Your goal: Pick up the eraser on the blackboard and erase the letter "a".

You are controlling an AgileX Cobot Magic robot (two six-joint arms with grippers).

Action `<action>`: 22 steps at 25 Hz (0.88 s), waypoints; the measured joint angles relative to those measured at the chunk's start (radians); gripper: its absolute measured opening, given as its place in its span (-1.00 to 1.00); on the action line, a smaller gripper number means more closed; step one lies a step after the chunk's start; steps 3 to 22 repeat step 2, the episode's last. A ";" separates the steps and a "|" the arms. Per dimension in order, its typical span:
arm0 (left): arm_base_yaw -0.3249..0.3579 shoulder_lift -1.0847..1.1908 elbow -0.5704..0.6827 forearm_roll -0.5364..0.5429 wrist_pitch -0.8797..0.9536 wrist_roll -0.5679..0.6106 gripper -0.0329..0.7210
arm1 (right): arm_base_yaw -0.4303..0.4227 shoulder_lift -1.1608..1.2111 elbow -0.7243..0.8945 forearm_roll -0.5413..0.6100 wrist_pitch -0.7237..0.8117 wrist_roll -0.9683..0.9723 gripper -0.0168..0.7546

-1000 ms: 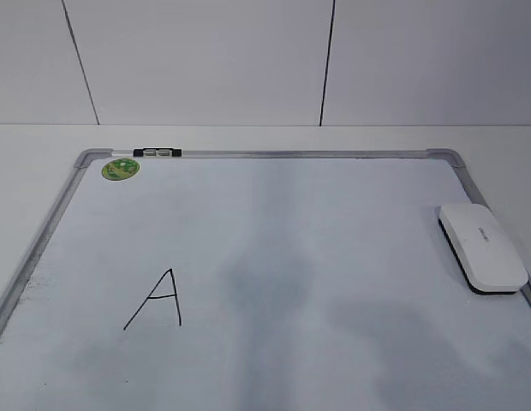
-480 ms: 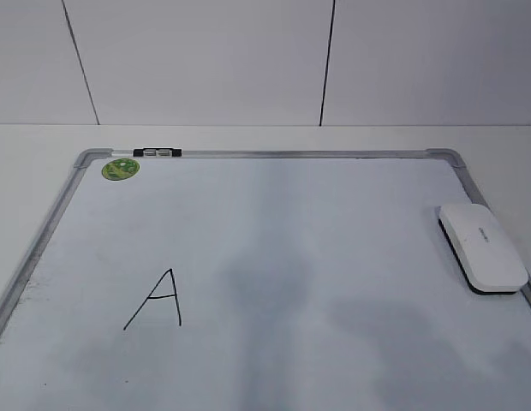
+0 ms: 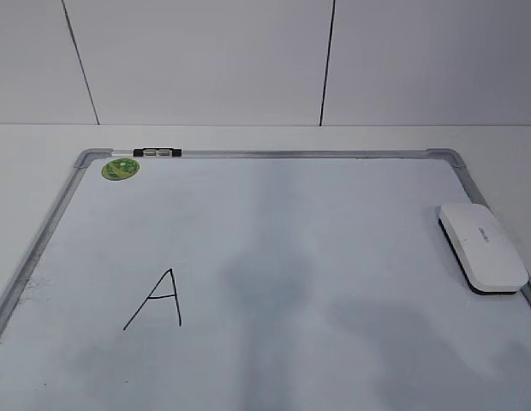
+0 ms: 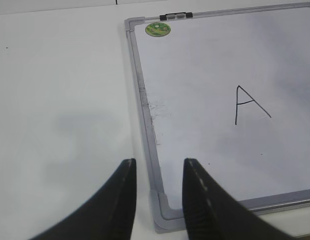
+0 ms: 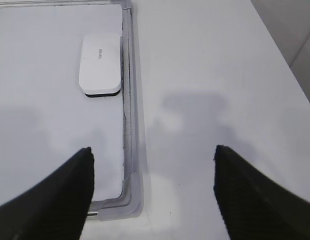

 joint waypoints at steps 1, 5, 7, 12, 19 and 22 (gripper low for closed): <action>0.000 0.000 0.000 0.000 0.000 0.000 -0.29 | 0.000 0.000 0.000 0.000 0.000 0.000 0.58; 0.000 0.000 0.000 0.000 0.000 0.000 -0.29 | 0.000 0.000 0.000 0.000 0.000 0.000 0.58; 0.000 0.000 0.000 0.000 0.000 0.000 -0.29 | 0.000 0.000 0.000 0.000 0.000 0.000 0.58; 0.000 0.000 0.000 0.000 0.000 0.000 -0.29 | 0.000 0.000 0.000 0.000 0.000 0.000 0.58; 0.000 0.000 0.000 0.000 0.000 0.000 -0.29 | 0.000 0.000 0.000 0.000 0.000 0.000 0.58; 0.000 0.000 0.000 0.000 0.000 0.000 -0.29 | 0.000 0.000 0.000 0.000 0.000 0.000 0.58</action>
